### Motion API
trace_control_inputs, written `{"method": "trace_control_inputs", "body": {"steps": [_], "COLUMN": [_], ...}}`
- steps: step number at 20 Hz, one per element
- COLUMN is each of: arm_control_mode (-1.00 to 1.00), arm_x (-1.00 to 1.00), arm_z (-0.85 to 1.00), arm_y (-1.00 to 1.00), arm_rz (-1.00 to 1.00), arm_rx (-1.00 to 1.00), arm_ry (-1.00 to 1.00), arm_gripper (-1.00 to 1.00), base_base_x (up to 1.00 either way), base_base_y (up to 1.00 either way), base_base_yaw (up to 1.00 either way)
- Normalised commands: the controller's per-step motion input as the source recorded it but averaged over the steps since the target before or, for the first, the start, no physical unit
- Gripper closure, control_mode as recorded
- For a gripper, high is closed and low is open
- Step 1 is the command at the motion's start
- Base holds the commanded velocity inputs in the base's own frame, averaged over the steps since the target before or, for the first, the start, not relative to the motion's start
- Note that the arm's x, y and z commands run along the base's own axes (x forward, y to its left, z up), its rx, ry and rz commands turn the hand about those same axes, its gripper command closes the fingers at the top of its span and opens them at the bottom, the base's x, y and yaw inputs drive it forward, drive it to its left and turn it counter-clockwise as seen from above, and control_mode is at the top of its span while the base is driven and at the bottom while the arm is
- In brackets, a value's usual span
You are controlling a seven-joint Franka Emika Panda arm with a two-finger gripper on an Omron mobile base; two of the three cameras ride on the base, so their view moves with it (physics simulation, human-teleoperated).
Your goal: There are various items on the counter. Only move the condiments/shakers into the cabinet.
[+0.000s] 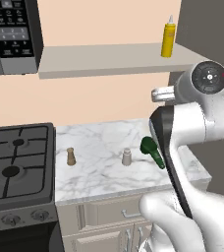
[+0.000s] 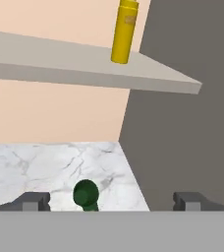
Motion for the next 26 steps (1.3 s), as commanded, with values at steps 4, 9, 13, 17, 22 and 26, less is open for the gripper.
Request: {"method": "trace_control_inputs", "body": {"steps": [4,9,13,17,22,26], "arm_control_mode": [-1.0,-1.0,-1.0,-1.0,-1.0,-1.0], "arm_x": [-0.67,-0.08,0.09,0.19,0.27,0.29], "arm_z": [-0.4,-0.45,-0.51,-0.51,-0.52,-0.52], "arm_y": [0.71,0.61,0.5,0.25,0.15,0.25], "arm_rz": [-0.14,-0.08,-0.04,-0.01,-0.05,-0.18], "arm_rx": [0.0,0.0,0.03,0.12,0.17,0.17], "arm_ry": [0.0,0.02,0.08,0.05,-0.01,-0.08], "arm_gripper": [-1.0,-1.0,-1.0,-1.0,-1.0,-1.0], "base_base_x": [0.0,0.0,0.0,0.0,0.0,0.0], "base_base_y": [0.0,0.0,0.0,0.0,0.0,0.0], "base_base_yaw": [0.0,0.0,0.0,0.0,0.0,0.0]}}
